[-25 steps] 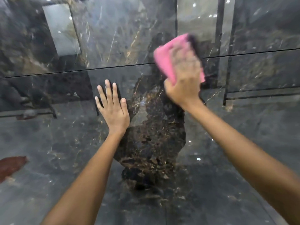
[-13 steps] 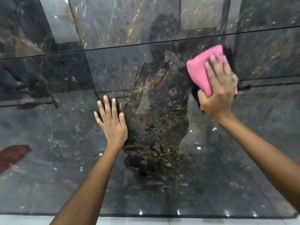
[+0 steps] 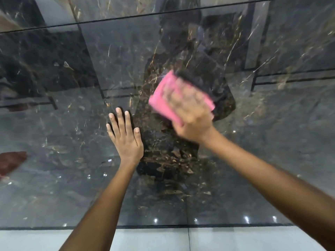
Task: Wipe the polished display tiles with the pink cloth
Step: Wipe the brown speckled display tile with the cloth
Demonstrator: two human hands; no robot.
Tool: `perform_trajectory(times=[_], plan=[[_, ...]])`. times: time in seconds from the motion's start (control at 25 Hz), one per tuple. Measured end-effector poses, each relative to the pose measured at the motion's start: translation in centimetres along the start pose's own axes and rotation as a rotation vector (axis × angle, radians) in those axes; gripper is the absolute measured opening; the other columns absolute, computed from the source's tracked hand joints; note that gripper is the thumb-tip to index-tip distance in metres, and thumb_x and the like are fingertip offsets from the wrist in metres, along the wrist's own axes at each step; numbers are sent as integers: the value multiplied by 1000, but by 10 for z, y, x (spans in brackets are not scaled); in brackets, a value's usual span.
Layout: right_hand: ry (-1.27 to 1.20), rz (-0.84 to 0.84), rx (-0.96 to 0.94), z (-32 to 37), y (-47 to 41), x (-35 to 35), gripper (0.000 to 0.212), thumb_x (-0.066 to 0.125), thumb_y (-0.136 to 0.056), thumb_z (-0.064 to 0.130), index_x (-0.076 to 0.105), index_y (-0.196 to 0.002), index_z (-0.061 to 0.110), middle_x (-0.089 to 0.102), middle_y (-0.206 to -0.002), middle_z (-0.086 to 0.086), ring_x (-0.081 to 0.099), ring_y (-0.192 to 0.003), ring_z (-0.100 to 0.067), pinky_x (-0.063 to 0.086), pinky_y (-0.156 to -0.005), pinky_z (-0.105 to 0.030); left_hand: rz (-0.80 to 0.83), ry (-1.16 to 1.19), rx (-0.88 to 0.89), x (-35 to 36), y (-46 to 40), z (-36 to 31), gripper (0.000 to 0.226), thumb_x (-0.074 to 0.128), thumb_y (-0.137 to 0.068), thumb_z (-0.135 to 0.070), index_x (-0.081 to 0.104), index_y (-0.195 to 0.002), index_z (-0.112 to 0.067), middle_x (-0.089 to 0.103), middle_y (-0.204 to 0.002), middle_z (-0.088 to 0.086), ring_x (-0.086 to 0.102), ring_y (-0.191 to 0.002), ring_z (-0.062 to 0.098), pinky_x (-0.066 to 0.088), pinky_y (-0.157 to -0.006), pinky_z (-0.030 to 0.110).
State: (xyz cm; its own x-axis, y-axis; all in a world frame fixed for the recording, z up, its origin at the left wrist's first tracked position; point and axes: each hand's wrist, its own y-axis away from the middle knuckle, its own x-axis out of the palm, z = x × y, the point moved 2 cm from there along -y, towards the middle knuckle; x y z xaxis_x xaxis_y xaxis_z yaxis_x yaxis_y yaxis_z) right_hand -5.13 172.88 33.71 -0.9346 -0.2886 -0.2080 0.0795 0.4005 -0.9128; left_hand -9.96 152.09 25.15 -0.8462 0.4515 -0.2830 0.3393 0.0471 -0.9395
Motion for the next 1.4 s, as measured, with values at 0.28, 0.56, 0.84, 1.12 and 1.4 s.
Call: perform_trajectory(times=[0.28,0.56,0.84,1.12,1.4], plan=[[11,360,-449,3,77,-12,57,56,-78,11,52,-135,6,50,-141,-10,35,-135,-26,6,-120,-39,-5,-12,-50,5,21,4,54,16,-105,-38,15,-154,-14,10,-160,10,-10,-149,12,-8,-120,40],[183,267,24,20,197,-6,75,51,-80,23,26,-150,17,20,-159,2,16,-147,-23,31,-96,-39,29,33,-36,16,58,5,55,16,-105,-38,-4,-156,-28,-14,-162,-13,-13,-149,14,-8,-121,40],[48,55,202,22,124,0,53,54,-82,12,50,-136,13,48,-142,-2,31,-140,-26,28,-104,-41,184,-3,47,12,114,33,55,19,-106,-34,-1,-156,-28,-12,-162,-11,-12,-150,15,-6,-121,37],[112,621,-668,117,232,50,66,64,-76,17,46,-140,13,46,-146,3,36,-137,-20,8,-118,-40,237,-13,58,10,129,39,62,30,-102,-26,0,-156,-29,-13,-162,-12,-11,-150,15,-5,-121,37],[53,124,154,7,197,-4,56,54,-84,17,44,-140,17,42,-147,1,28,-141,-23,31,-104,-43,232,5,-32,23,152,31,57,20,-105,-37,-4,-156,-26,-17,-161,-10,-15,-149,17,-7,-121,41]])
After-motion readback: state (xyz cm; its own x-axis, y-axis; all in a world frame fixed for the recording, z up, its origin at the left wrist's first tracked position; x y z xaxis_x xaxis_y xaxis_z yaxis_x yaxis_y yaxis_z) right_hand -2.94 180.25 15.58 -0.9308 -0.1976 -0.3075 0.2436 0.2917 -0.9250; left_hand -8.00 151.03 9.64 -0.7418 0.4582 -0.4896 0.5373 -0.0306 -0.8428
